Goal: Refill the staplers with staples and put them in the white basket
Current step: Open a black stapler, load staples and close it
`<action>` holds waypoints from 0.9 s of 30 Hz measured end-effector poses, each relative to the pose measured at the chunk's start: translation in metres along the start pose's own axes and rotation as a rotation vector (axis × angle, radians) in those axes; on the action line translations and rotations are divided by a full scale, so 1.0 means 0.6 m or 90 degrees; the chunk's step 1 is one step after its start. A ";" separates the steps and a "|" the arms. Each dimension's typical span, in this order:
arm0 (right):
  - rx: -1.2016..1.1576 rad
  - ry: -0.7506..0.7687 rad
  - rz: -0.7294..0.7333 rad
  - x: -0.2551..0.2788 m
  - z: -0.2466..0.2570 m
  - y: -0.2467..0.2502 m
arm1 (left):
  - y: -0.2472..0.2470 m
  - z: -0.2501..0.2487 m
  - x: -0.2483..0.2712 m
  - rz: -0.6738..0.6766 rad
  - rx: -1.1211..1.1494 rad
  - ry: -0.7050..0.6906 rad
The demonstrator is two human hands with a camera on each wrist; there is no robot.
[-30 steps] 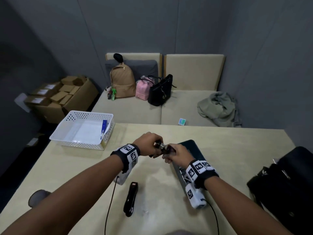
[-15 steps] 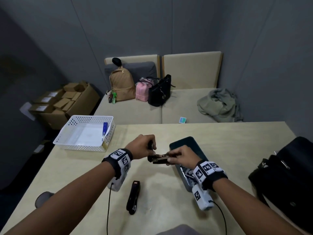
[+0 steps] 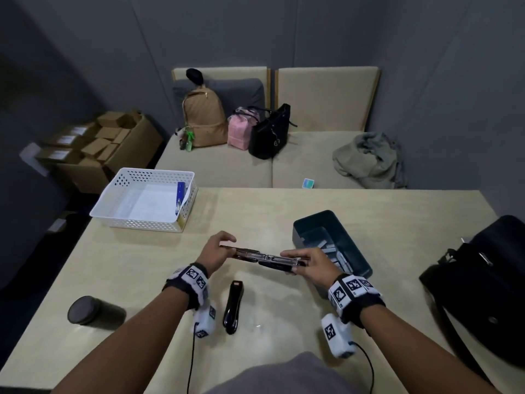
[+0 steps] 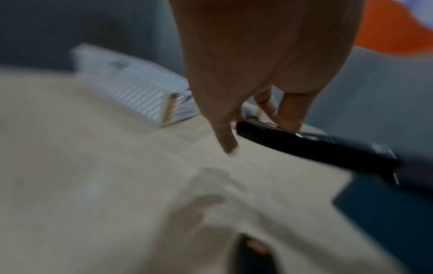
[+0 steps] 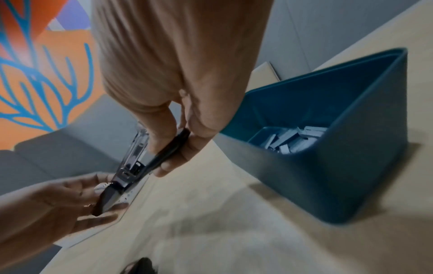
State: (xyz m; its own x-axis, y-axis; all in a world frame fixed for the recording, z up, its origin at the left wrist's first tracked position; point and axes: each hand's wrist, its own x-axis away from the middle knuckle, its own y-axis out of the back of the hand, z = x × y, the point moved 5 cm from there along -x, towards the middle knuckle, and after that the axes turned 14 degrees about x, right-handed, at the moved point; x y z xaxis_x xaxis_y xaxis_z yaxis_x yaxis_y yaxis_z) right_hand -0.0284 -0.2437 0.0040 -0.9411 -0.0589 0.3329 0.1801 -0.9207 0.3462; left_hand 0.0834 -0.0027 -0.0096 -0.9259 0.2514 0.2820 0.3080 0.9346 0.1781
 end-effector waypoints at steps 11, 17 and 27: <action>0.126 -0.106 -0.166 -0.002 -0.046 -0.056 | -0.122 0.016 0.016 0.324 -0.735 -0.275; 0.509 -0.022 -0.088 0.005 -0.012 -0.048 | -0.153 0.036 0.006 0.342 -0.721 -0.243; 0.730 0.052 -0.016 -0.018 -0.010 -0.026 | -0.169 0.067 -0.025 0.325 -0.714 -0.217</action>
State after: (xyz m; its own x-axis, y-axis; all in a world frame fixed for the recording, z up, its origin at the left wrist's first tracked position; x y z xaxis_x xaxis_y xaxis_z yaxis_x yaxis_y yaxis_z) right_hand -0.0225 -0.2309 -0.0104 -0.9565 -0.1088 0.2709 0.2756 -0.0313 0.9608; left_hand 0.0572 -0.0913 -0.0696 -0.6060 0.7246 0.3281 0.5045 0.0313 0.8628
